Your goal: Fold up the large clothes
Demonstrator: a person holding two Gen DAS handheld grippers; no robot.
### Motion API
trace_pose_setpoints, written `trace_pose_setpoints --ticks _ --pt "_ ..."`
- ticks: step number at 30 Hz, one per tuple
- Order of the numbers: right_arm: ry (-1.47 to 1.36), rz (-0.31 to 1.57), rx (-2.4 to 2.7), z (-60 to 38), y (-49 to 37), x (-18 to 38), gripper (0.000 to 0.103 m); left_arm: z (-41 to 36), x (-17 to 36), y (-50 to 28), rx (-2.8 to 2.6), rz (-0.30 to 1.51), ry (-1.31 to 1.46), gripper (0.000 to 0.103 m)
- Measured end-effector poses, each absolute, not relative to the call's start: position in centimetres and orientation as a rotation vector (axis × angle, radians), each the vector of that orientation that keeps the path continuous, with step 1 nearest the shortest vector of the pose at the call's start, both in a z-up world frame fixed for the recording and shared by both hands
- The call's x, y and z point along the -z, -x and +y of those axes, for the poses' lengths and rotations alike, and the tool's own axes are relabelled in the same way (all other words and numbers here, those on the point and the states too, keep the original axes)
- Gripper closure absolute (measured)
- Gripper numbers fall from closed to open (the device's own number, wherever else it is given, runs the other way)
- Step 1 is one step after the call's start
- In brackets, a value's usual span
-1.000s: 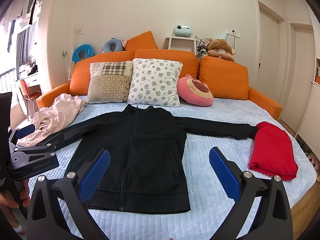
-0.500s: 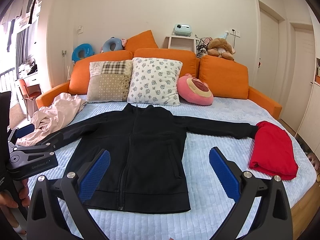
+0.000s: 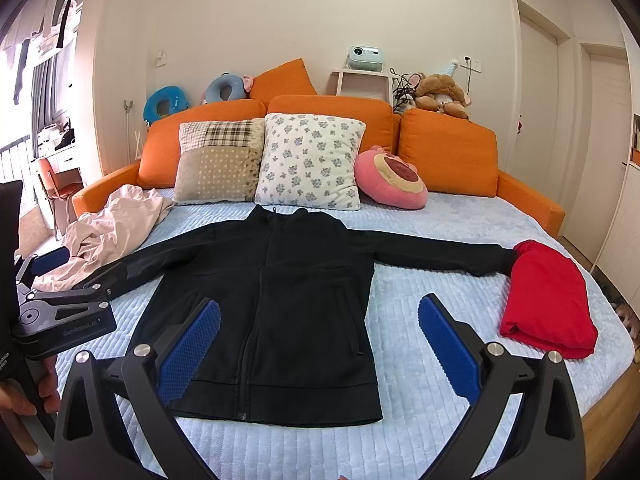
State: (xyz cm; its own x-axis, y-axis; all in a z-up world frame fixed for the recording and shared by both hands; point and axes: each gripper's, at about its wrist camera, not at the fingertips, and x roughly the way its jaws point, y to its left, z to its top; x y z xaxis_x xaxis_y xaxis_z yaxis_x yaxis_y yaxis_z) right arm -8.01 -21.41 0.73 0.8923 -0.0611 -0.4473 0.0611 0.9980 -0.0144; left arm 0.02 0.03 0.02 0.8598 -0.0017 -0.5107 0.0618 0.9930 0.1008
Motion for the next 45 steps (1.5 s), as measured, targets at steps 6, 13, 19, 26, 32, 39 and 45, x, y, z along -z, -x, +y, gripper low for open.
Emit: trace_pose_setpoints --ticks 6,13,19,26,32,39,45 --pt "-0.001 0.473 0.064 -21.7 7.6 -0.1 0.005 0.0 0.0 0.0 0.034 0.535 -0.115 0.002" --pt "0.003 0.479 0.064 -21.5 7.3 0.1 0.005 0.0 0.0 0.0 0.034 0.536 -0.114 0.002" --pt "0.004 0.481 0.066 -21.3 7.2 0.1 0.005 0.0 0.0 0.0 0.034 0.538 -0.115 0.002" --pt "0.006 0.481 0.064 -21.3 7.2 0.0 0.005 0.0 0.0 0.0 0.033 0.539 -0.116 0.002" --pt "0.005 0.484 0.064 -21.3 7.1 0.2 0.005 0.0 0.0 -0.1 0.033 0.539 -0.116 0.002" --pt "0.014 0.485 0.063 -21.1 7.1 0.4 0.005 0.0 0.0 -0.1 0.033 0.541 -0.116 0.002" --pt "0.017 0.490 0.058 -20.5 7.0 0.4 0.005 0.4 1.0 0.4 0.031 0.544 -0.117 0.002"
